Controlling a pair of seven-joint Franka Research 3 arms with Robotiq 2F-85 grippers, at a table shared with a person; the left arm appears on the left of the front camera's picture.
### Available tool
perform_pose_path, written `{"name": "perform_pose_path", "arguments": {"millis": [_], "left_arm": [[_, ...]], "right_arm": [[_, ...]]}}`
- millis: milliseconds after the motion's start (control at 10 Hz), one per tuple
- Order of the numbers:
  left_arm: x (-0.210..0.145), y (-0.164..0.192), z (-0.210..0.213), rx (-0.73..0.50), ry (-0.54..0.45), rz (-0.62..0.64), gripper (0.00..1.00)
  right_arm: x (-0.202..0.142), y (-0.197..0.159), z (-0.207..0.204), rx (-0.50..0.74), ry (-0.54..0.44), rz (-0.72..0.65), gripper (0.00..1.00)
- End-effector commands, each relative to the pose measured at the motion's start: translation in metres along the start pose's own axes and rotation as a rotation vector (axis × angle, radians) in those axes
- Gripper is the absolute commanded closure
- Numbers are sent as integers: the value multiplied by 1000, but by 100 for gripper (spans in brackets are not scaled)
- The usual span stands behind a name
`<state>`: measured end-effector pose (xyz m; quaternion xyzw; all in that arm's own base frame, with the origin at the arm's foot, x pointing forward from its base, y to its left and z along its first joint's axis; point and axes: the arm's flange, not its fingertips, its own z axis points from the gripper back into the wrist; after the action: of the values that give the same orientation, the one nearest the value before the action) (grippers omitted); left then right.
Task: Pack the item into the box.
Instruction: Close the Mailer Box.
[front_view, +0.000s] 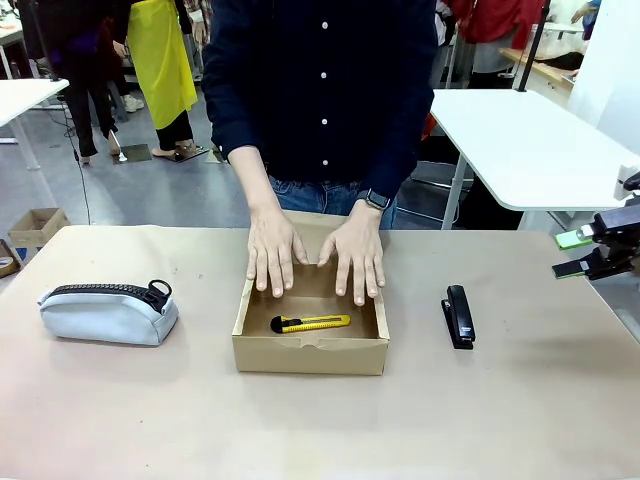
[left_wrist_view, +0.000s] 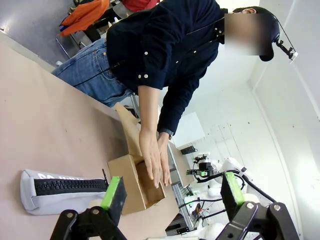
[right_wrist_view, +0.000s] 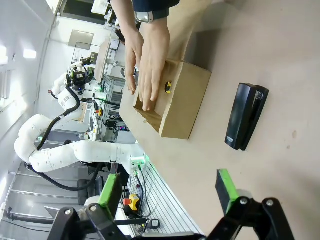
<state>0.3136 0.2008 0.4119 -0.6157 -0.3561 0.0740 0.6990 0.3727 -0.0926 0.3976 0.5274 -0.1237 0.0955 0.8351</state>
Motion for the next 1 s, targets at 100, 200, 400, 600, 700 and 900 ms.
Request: {"name": "perform_pose_path", "arguments": {"millis": [100, 200, 400, 600, 700, 900], "left_arm": [[-3, -18, -32, 23, 145, -50, 0], [-6, -31, -67, 47, 218, -65, 0], [-16, -44, -143, 80, 353, -75, 0], [-38, -34, -219, 132, 482, -54, 0], [-47, -24, -246, 165, 496, -40, 0], [-49, -4, -279, 206, 517, 27, 0]], "right_arm": [[15, 16, -24, 22, -27, 28, 0], [38, 29, -50, 16, -88, 47, 0], [85, 44, -113, 48, -126, 1, 0], [109, 48, -166, 51, -106, -30, 0], [111, 47, -181, 81, -120, -46, 0], [107, 32, -195, 12, -109, -79, 0]]}}
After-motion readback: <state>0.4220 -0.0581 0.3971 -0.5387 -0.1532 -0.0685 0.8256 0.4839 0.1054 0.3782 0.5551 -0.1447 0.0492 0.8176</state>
